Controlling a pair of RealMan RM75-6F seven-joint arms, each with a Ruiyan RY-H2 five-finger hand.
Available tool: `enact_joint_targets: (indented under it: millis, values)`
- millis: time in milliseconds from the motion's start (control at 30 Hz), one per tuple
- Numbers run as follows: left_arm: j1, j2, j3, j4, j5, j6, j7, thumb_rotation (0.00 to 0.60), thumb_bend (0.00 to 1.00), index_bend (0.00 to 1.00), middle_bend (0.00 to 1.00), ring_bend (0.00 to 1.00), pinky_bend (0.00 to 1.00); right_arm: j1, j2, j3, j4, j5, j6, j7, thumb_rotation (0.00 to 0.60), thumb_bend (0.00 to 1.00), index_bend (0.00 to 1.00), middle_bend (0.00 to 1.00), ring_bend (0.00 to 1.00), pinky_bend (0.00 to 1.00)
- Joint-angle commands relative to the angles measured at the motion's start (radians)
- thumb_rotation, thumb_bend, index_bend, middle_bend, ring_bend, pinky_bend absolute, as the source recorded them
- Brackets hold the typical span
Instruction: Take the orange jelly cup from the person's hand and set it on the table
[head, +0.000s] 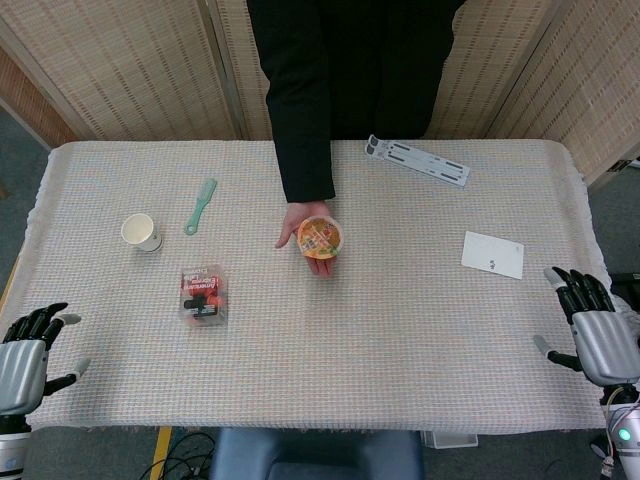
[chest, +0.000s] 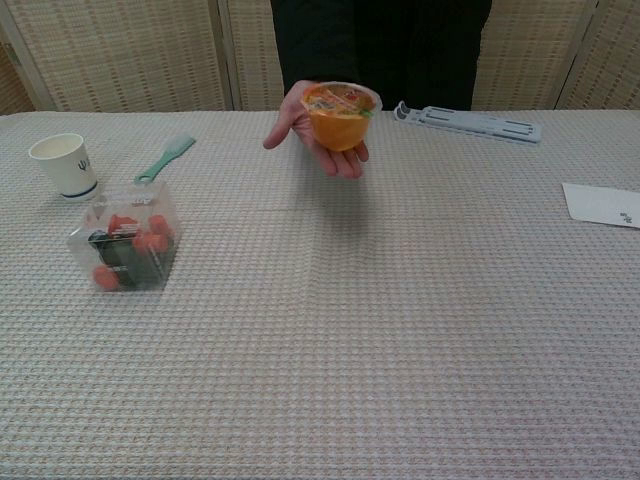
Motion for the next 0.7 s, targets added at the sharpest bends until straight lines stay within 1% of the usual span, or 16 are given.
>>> enact_joint_targets:
  millis: [33,200,300,367,500,533,700]
  values:
    - [-0.001,0.001,0.000,0.002,0.000,-0.001,0.000,0.600,0.22,0.33,0.23,0.20,0.24,-0.002,0.003,0.002,-0.004,-0.004,-0.002,-0.002,0.600,0.25,0.00,0.06,0.00,0.02]
    - [0.001,0.007,-0.001,0.002,-0.002,0.001,-0.003,0.600,0.22,0.33,0.23,0.20,0.24,0.007,0.013,0.011,-0.015,-0.021,-0.015,-0.011,0.600,0.25,0.00,0.06,0.00,0.02]
    - [0.003,0.011,0.000,-0.002,0.000,0.004,-0.005,0.600,0.22,0.33,0.23,0.20,0.24,0.035,0.021,0.028,-0.034,-0.035,-0.043,-0.020,0.600,0.25,0.00,0.06,0.00,0.02]
    - [0.006,0.014,0.001,-0.005,0.002,0.008,-0.007,0.600,0.22,0.33,0.23,0.20,0.24,0.072,0.030,0.048,-0.057,-0.031,-0.088,-0.032,0.600,0.24,0.00,0.05,0.00,0.02]
    - [0.015,0.017,0.006,-0.005,0.005,0.020,-0.011,0.600,0.22,0.33,0.23,0.20,0.24,0.185,0.041,0.101,-0.098,0.005,-0.235,-0.062,0.600,0.22,0.00,0.02,0.00,0.02]
    - [0.017,0.017,0.008,-0.005,0.007,0.021,-0.013,0.600,0.22,0.33,0.23,0.20,0.24,0.228,0.036,0.120,-0.098,0.014,-0.287,-0.069,0.600,0.22,0.00,0.02,0.00,0.02]
    - [0.024,0.017,0.014,-0.008,0.012,0.026,-0.012,0.600,0.22,0.34,0.23,0.20,0.24,0.401,-0.023,0.203,-0.063,0.089,-0.480,-0.082,0.600,0.21,0.00,0.01,0.00,0.02]
